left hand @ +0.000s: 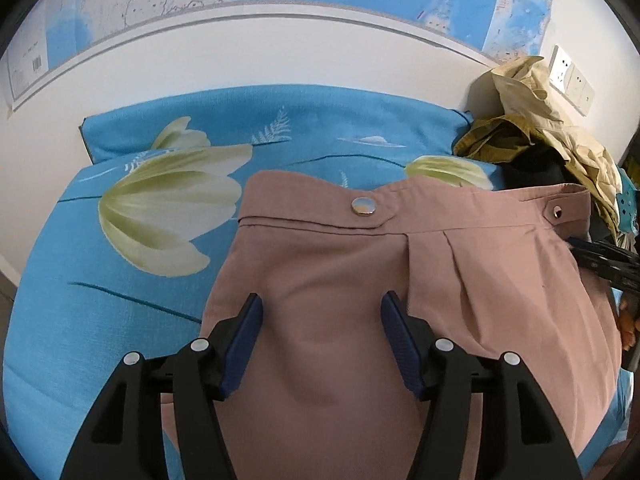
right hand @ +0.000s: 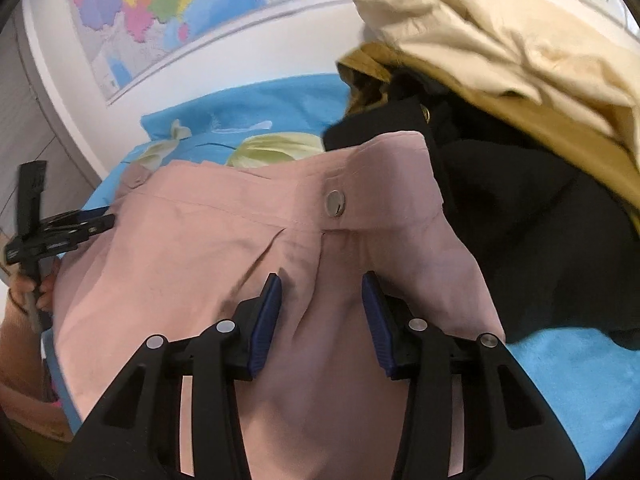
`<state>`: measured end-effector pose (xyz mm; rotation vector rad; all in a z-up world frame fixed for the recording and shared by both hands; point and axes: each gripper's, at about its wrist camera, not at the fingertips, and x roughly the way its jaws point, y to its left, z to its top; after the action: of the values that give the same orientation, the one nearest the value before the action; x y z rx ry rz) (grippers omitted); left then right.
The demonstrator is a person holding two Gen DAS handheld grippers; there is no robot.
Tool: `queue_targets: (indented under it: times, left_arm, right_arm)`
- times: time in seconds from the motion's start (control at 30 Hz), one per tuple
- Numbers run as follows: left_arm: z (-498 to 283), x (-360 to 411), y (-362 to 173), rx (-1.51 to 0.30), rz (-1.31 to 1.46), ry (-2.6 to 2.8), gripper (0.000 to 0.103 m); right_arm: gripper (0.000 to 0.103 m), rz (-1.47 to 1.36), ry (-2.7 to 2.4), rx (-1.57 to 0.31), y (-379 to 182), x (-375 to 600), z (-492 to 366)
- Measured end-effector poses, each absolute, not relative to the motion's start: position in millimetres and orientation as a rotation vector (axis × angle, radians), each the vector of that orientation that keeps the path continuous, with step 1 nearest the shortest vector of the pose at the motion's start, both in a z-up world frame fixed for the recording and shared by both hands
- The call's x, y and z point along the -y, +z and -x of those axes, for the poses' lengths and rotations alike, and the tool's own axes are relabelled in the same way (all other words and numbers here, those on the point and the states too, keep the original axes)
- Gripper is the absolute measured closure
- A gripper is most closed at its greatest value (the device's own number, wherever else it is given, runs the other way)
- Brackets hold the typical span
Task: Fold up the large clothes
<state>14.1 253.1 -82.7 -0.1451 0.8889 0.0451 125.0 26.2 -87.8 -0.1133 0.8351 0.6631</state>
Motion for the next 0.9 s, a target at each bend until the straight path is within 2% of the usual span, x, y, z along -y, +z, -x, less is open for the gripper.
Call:
queue_targets:
  times: [0.17, 0.33, 0.47, 0.6, 0.73, 0.9]
  left_arm:
    - [-17, -255, -87, -0.903, 0.157, 0.042, 0.04]
    - [-22, -254, -92, -0.913, 0.151, 0.051, 0.035]
    - [-24, -255, -93, -0.917, 0.15, 0.065, 0.033]
    - [-29, -250, -93, -0.939, 0.119, 0.114, 0.023]
    - [-15, -258, -80, -0.902, 0.167, 0.15, 0.025]
    - [29, -267, -57, -0.816, 0.224, 0.104, 0.025]
  right_arm:
    - [0.055, 0.129, 0.719, -0.802, -73, -16, -92]
    - [0.056, 0.13, 0.696, -0.885, -102, -19, -103]
    - [0.06, 0.096, 0.691, -0.86, -105, -19, -112]
    - [0.059, 0.095, 0.677, -0.882, -102, -20, -112]
    - [0.052, 0.071, 0.677, -0.838, -81, -5, -96]
    - [0.052, 0.03, 0.669, -0.829, -69, 19, -76]
